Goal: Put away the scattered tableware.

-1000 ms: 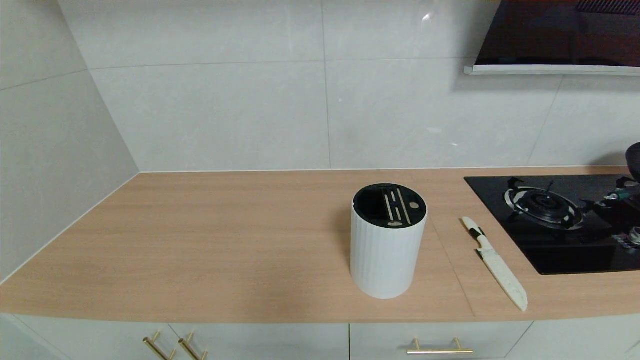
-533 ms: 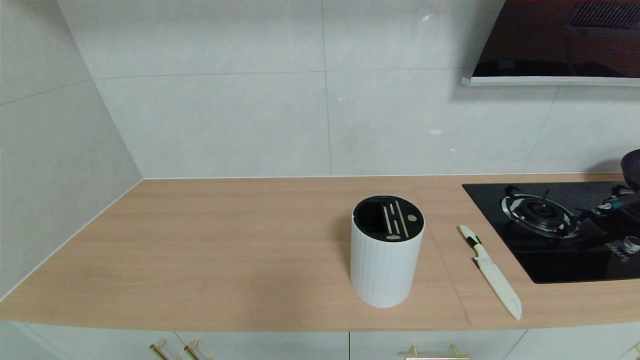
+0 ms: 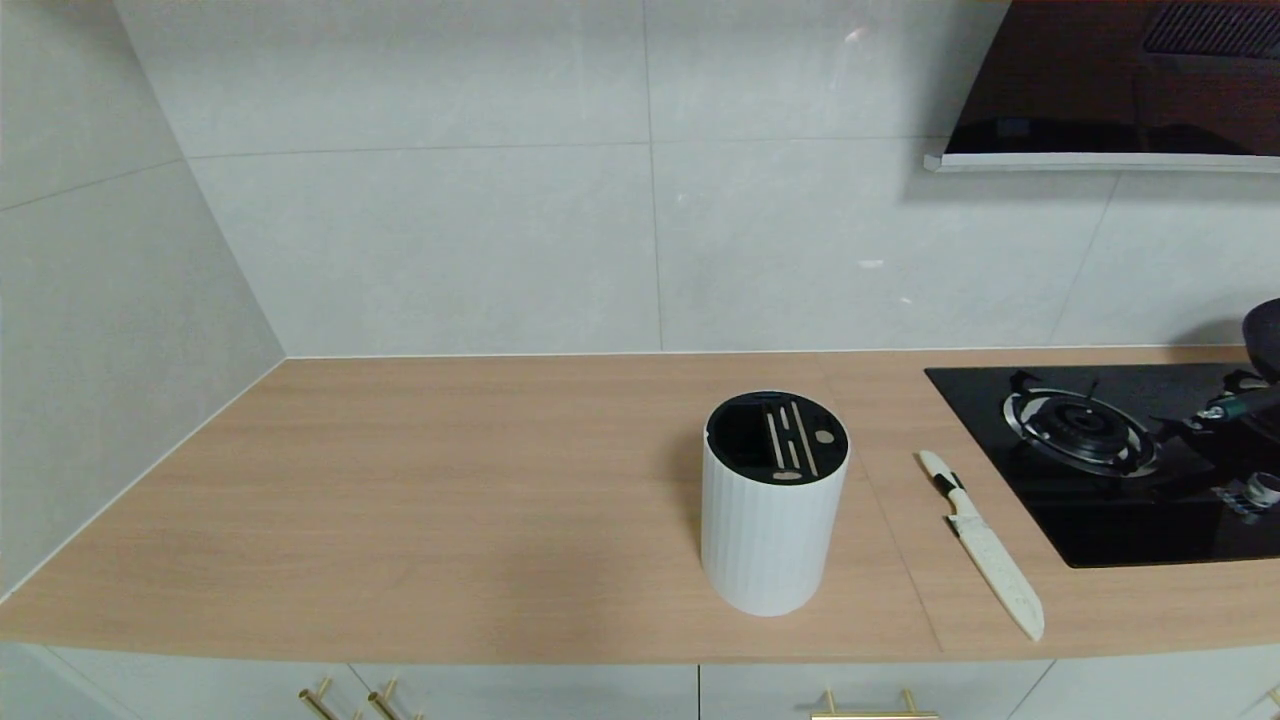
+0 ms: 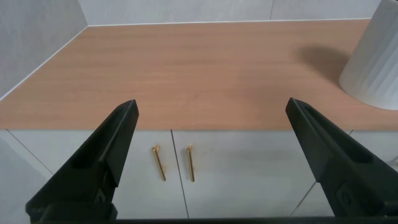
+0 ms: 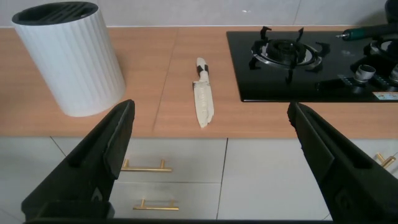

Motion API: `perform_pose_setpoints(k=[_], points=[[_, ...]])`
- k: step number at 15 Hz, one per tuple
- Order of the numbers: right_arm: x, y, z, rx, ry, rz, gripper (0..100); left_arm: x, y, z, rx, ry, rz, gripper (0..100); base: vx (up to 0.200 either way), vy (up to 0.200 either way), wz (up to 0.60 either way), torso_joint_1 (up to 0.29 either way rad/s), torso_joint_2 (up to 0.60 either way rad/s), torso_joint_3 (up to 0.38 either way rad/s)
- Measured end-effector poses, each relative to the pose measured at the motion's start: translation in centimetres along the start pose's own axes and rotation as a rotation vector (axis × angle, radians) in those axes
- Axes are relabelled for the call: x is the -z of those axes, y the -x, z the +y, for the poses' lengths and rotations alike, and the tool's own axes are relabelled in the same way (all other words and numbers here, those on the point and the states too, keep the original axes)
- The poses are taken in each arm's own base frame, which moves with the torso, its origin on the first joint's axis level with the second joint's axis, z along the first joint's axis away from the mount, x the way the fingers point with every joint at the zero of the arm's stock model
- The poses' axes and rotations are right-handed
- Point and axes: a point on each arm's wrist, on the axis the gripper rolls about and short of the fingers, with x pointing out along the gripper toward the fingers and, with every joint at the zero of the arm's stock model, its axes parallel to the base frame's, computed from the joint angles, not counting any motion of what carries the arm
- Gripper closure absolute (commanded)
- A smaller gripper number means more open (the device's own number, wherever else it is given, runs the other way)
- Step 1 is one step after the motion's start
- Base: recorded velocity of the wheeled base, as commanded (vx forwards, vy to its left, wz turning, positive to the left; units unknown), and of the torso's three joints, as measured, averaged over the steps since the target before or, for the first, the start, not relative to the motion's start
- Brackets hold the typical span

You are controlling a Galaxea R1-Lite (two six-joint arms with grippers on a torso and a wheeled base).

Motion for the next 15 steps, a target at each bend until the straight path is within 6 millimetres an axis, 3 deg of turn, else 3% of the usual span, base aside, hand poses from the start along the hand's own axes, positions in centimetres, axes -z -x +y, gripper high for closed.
perform_pose_setpoints(k=[4,6,8,11,15], points=[[-0.4,0.1,0.0,-0.016,0.01,-0.003,0,0.0,0.0,0.0,0.0,0.0,0.0,0,0.0,0.0,0.0,0.0,0.0,0.0],[-3.3,0.6,0.0,-0.051,0.0,-0.066,0,0.0,0.0,0.0,0.0,0.0,0.0,0,0.0,0.0,0.0,0.0,0.0,0.0],[-5.3,-0.1,0.0,-0.068,0.002,-0.018,0,0.0,0.0,0.0,0.0,0.001,0.0,0,0.0,0.0,0.0,0.0,0.0,0.0],[-8.0,-3.1,0.1,-0.08,0.012,0.134,0,0.0,0.0,0.0,0.0,0.001,0.0,0,0.0,0.0,0.0,0.0,0.0,0.0],[-11.4,-10.2,0.5,-0.122,0.018,0.349,0,0.0,0.0,0.0,0.0,0.001,0.0,0,0.0,0.0,0.0,0.0,0.0,0.0]])
